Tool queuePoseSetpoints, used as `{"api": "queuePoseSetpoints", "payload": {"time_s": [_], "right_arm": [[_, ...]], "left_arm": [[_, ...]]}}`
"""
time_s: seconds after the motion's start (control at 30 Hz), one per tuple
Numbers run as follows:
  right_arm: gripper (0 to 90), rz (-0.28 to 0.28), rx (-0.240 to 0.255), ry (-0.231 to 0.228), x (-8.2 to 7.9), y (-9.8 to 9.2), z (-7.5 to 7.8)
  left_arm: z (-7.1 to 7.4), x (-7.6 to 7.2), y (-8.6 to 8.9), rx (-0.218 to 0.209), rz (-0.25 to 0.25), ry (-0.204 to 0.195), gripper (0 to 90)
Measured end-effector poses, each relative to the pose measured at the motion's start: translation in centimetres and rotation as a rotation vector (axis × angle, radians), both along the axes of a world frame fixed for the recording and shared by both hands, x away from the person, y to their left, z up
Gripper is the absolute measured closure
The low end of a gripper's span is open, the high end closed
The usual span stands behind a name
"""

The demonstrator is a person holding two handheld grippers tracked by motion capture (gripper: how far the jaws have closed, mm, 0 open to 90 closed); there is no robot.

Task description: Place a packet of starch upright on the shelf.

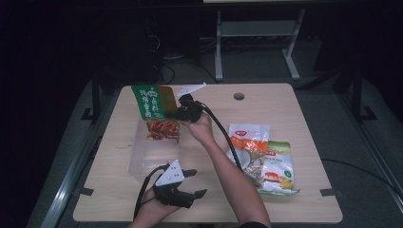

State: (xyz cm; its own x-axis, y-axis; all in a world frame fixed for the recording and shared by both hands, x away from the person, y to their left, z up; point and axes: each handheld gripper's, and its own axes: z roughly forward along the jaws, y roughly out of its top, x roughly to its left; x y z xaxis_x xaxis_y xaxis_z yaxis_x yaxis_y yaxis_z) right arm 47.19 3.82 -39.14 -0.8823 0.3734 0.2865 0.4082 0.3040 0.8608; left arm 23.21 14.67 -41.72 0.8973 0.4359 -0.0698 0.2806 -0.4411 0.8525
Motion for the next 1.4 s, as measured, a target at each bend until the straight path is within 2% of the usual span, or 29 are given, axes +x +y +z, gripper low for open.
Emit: {"api": "queuePoseSetpoints", "payload": {"time_s": [0.23,0.27,0.3,0.43,0.47,0.6,0.67,0.8,1.17,1.23,1.3,1.4], "right_arm": [[86.6,0.007,-0.04,0.0,0.2,-0.1,0.3],[83.4,0.012,-0.049,-0.002,0.3,-0.2,0.5],[74.2,0.01,-0.053,0.014,0.4,-0.2,0.7],[69.4,0.006,-0.066,0.019,0.4,-0.7,1.0],[66.8,0.009,-0.063,0.035,0.5,-1.1,1.2],[63.9,0.016,-0.066,0.047,0.5,-1.7,1.4],[61.4,0.027,-0.09,0.049,0.3,-2.3,1.6],[59.4,0.044,-0.1,0.05,-0.2,-3.0,2.1],[57.6,0.043,-0.112,0.043,-1.6,-5.2,3.1],[57.0,0.041,-0.114,0.06,-1.9,-6.0,3.1],[57.0,0.04,-0.113,0.058,-2.0,-6.2,3.2],[56.2,0.037,-0.115,0.057,-2.5,-7.2,3.5]], "left_arm": [[-0.1,0.0,-0.2,0.013,-0.005,-0.003,29.3],[-0.1,0.0,-0.2,0.011,-0.004,-0.005,29.3],[-0.1,0.0,-0.2,0.015,-0.007,-0.006,29.3],[-0.2,0.1,-0.3,0.014,-0.01,-0.006,29.3],[-0.2,0.1,-0.3,0.018,-0.011,-0.006,29.3],[-0.3,0.1,-0.5,0.017,-0.013,-0.006,29.3],[-0.4,0.1,-0.5,0.022,-0.014,-0.008,29.3],[-0.4,0.2,-0.6,0.024,-0.015,-0.005,29.3],[-0.4,0.3,-0.6,0.023,-0.013,-0.004,29.4],[-0.5,0.3,-0.7,0.02,-0.011,-0.003,29.5],[-0.5,0.3,-0.7,0.021,-0.014,-0.003,29.7],[-0.6,0.3,-0.8,0.026,-0.019,0.016,29.8]]}}
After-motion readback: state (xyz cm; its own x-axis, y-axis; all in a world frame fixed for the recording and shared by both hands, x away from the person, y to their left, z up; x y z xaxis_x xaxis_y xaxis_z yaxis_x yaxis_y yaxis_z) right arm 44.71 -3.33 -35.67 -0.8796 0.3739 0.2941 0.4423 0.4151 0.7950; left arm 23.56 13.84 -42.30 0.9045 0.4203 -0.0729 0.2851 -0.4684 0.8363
